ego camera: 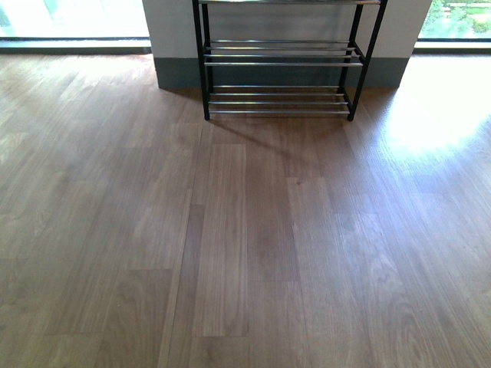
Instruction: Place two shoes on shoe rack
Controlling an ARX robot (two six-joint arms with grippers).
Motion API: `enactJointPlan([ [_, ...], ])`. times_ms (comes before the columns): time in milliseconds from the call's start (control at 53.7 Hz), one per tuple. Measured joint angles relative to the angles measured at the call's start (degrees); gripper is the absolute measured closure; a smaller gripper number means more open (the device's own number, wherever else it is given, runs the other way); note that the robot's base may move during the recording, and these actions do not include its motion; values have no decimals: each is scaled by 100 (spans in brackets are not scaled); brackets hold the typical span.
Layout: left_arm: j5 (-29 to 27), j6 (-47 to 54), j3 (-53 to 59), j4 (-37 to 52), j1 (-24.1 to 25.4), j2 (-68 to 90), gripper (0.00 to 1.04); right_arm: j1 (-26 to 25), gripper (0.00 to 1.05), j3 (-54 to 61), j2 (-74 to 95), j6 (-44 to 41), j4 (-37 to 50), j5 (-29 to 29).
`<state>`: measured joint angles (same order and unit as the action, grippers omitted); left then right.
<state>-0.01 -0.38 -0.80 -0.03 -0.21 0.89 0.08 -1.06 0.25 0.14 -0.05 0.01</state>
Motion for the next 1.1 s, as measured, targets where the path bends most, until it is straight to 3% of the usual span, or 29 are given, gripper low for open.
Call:
enactJointPlan([
  [1098, 0, 0, 0, 2, 0, 0, 9, 0, 9, 0, -4, 0, 0, 2],
])
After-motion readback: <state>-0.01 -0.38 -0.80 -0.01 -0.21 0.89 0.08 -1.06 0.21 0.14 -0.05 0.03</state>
